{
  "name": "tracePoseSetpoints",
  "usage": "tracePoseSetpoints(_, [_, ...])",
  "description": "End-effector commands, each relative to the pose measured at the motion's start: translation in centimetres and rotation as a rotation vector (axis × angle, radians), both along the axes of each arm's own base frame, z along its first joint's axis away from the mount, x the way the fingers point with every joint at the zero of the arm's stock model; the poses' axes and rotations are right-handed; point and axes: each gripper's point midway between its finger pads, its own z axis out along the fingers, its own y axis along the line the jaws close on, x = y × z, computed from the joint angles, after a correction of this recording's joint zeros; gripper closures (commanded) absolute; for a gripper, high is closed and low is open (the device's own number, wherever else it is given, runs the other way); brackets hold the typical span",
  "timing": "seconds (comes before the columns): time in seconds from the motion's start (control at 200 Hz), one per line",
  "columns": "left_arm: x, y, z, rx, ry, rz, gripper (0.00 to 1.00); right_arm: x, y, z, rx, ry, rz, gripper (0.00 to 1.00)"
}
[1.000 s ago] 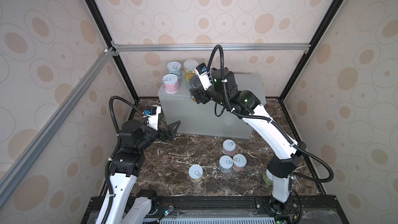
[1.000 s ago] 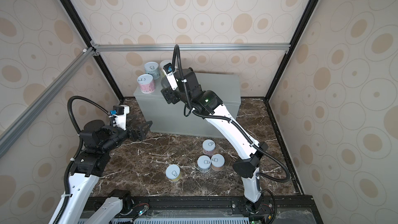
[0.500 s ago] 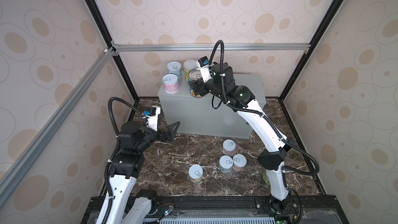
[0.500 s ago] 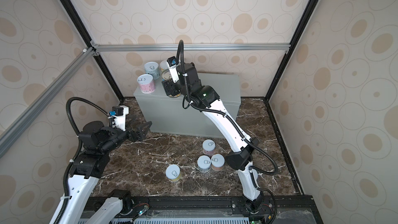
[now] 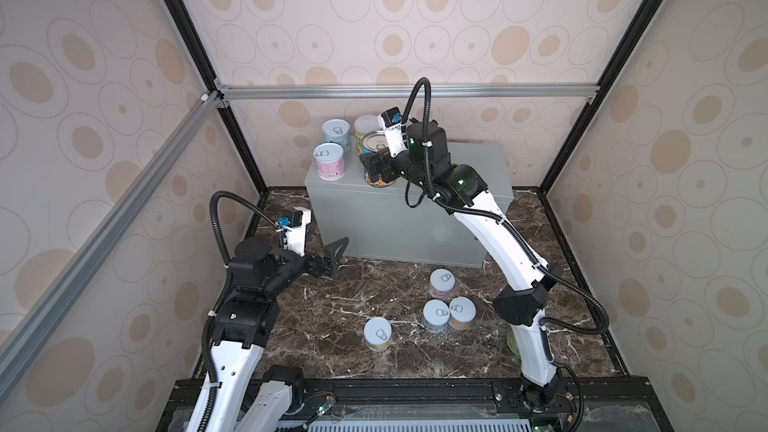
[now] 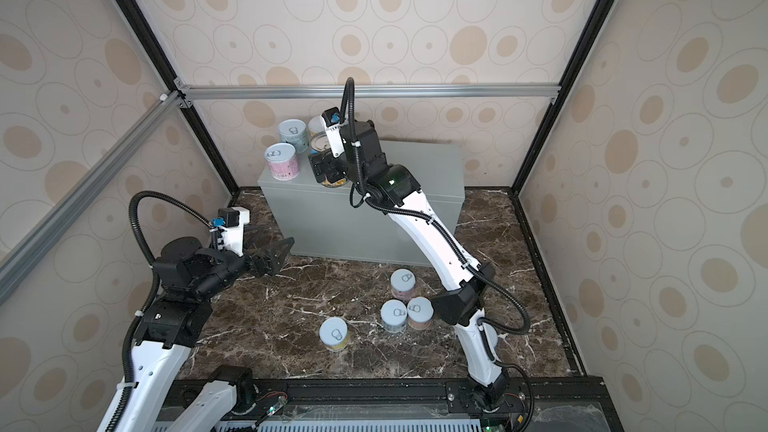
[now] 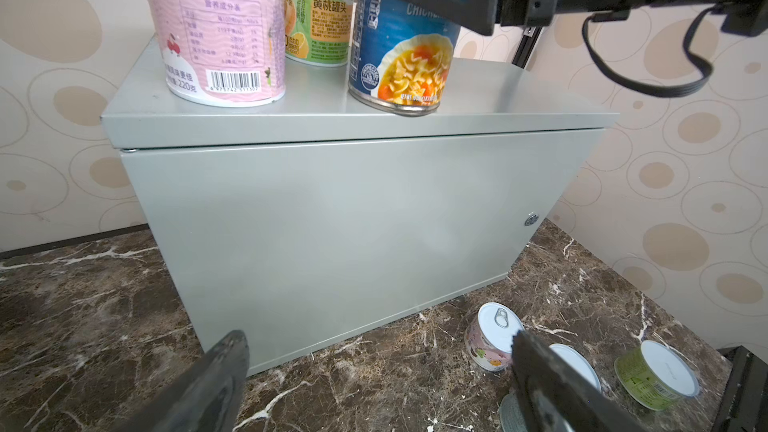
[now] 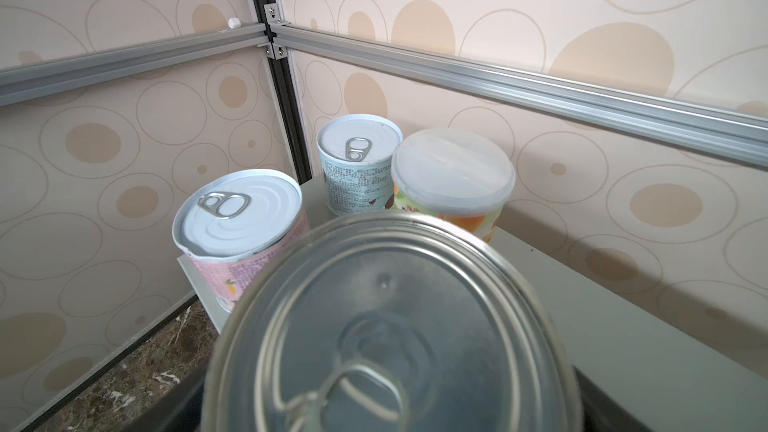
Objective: Place and organize the canned foods onto the counter
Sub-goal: 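Lower the blue can beside the pink can with the right gripper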
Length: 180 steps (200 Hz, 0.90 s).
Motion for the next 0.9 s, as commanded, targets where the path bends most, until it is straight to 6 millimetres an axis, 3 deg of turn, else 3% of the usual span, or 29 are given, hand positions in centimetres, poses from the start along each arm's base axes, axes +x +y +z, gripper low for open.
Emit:
tracePoseSetpoints(0.0, [-0.4,-0.2,1.1,0.017,-0.051,-0.017,0.02,0.2,-0.2,1.0,0.017,-0.026,-0.003,0.02])
tracePoseSetpoints(0.465, [-0.3,-0.4,0.9,0.013,-0.049,-0.024,0.02,-1.4,-1.8,-0.6,-0.03,-0.013,-0.002,0.0])
tracePoseSetpoints(0.505, [-0.3,-0.4,0.9,0.012,-0.047,-0.024,0.02,-1.2,-1.8,-1.8,-0.05,0.002,-0.007,0.01])
tracePoseSetpoints(0.895, [-0.1,-0.4,1.0,0.018,-0.049,-0.021,0.02,0.0,-0.6,-3.0,-0.043,0.011,0.014,0.23])
